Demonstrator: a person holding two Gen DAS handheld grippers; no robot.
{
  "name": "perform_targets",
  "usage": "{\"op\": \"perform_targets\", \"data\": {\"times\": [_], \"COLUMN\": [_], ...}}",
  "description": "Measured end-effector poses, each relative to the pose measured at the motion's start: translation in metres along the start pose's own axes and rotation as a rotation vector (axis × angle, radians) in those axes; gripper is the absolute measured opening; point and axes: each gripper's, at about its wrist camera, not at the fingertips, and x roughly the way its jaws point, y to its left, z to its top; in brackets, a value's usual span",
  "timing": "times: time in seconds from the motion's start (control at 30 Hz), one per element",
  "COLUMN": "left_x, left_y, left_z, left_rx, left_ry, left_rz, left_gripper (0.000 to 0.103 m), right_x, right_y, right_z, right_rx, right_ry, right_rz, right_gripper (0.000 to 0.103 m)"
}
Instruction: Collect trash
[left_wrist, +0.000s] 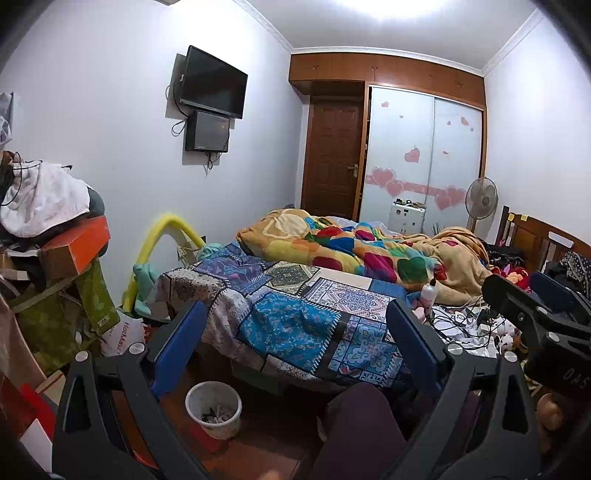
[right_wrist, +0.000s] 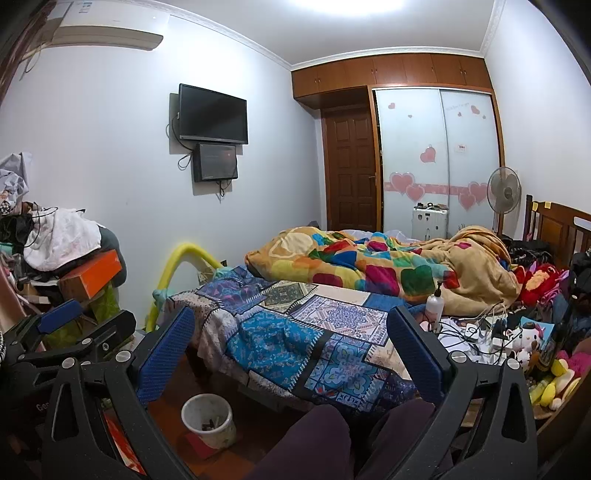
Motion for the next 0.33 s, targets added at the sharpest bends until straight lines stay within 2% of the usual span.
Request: {"op": "perform_targets", "data": {"times": [0.33], "left_x": [0.0036], "left_y": [0.0014], "left_z": [-0.0016], "left_rx": [0.0], "left_ry": [0.006], "left_rz": [0.007], "left_gripper": [0.099], "right_x": [-0.0007], "right_y": [0.0052], "right_z": [-0.0029], "right_rx": [0.004], "right_ry": [0.006], "right_rz": [-0.006], "right_gripper": [0.103]}}
